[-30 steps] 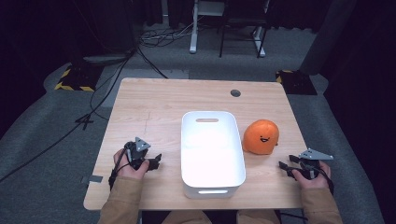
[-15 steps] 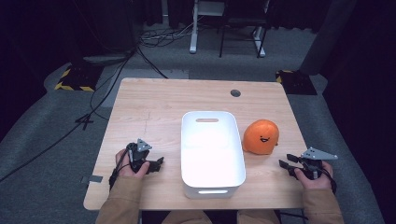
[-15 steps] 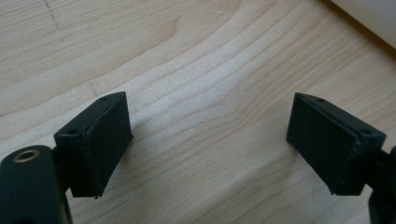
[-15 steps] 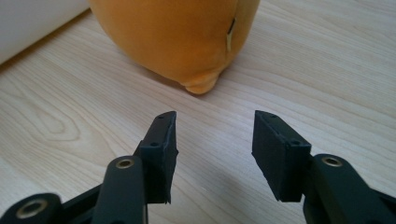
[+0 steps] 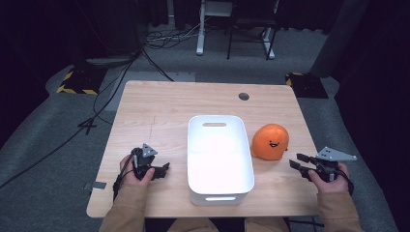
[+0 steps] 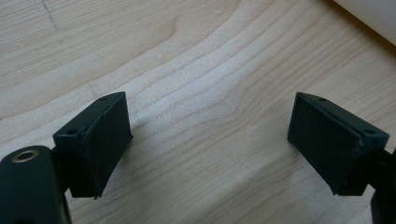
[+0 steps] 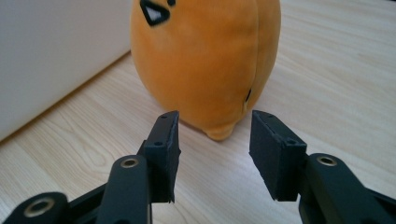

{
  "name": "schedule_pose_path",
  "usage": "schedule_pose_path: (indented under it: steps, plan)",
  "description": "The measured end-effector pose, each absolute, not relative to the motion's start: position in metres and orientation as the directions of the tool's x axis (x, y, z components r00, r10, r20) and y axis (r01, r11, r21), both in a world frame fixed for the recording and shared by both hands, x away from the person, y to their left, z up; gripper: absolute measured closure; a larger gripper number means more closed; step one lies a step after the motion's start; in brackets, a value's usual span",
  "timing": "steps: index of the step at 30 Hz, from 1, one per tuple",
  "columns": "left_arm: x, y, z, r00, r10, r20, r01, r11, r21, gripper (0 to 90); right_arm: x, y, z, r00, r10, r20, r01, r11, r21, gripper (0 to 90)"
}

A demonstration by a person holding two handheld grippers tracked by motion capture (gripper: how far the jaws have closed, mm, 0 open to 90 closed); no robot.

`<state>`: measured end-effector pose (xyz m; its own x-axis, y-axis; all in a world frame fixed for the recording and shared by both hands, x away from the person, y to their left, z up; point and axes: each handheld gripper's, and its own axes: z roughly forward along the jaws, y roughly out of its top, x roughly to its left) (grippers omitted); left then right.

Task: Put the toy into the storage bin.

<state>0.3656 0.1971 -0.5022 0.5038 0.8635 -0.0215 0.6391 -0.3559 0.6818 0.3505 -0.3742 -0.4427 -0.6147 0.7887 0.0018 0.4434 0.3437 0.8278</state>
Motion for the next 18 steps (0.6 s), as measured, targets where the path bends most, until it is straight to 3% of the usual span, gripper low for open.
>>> schedule_pose_path:
  steps: [18]
  plan:
    - [0.366,0.198,-0.502,0.513,0.858,-0.028,0.64,-0.36,0.679,13.2,0.366,-0.365,-0.407,-0.668,0.744,0.001,0.352,0.315,0.881,51.9]
